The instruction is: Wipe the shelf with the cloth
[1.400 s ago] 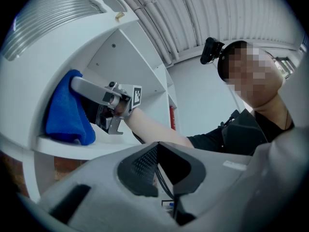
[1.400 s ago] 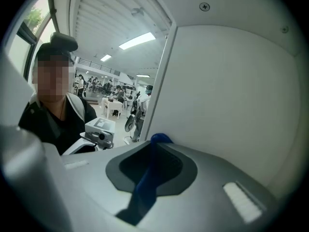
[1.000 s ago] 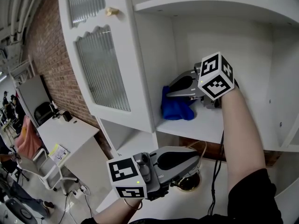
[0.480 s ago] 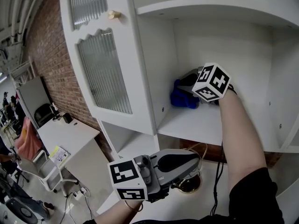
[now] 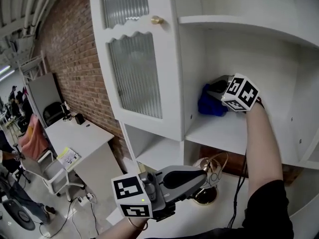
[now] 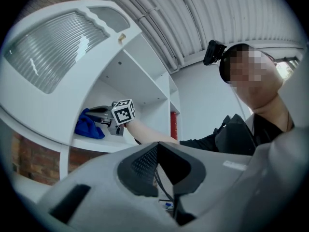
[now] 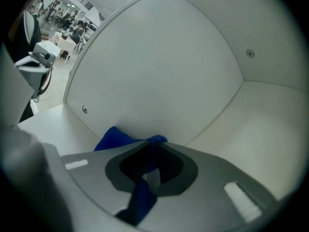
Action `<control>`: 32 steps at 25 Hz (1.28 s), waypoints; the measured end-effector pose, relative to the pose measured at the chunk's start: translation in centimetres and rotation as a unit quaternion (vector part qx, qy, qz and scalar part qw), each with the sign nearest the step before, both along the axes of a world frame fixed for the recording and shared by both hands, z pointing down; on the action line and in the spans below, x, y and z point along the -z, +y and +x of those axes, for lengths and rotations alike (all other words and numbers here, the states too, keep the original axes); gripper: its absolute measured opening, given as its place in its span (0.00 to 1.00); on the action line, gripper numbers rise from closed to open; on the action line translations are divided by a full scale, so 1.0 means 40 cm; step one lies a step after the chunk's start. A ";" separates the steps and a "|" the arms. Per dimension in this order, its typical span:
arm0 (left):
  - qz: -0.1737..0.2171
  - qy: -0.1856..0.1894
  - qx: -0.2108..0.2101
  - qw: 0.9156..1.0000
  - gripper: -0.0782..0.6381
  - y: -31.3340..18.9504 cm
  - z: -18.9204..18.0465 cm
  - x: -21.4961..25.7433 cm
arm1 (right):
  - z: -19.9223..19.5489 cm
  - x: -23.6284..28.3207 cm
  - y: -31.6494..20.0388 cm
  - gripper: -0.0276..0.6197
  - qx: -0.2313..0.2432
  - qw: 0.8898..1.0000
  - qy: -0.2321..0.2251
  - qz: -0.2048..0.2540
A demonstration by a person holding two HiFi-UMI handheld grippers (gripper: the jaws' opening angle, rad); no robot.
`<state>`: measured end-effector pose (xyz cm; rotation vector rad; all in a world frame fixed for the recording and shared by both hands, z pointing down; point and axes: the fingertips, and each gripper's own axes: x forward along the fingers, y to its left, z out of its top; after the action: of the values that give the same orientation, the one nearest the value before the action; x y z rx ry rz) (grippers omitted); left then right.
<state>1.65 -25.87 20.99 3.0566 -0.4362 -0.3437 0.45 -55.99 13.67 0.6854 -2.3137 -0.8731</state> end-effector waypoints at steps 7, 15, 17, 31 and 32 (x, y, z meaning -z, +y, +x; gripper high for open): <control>0.000 -0.022 0.030 0.999 0.11 0.060 -0.048 -0.018 | 0.021 0.090 0.048 0.10 -0.048 0.996 -0.023 0.066; -0.015 0.018 -0.002 1.000 0.10 0.094 -0.016 0.009 | 0.062 0.139 0.200 0.08 -0.065 0.988 -0.105 0.091; -0.008 0.020 -0.001 1.000 0.10 0.096 0.003 0.005 | 0.071 0.137 0.258 0.08 -0.069 0.986 -0.104 0.111; -0.010 0.046 -0.007 0.999 0.10 0.239 0.102 -0.038 | 0.148 0.122 0.712 0.08 0.080 0.913 -0.398 0.043; -0.008 0.041 -0.001 0.999 0.10 0.258 0.099 -0.052 | 0.153 0.102 0.744 0.08 0.095 0.899 -0.427 0.021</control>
<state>5.62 -15.53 23.08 3.0143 -0.4289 -0.4607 6.57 -26.21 9.61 1.0231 -3.1906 -0.7987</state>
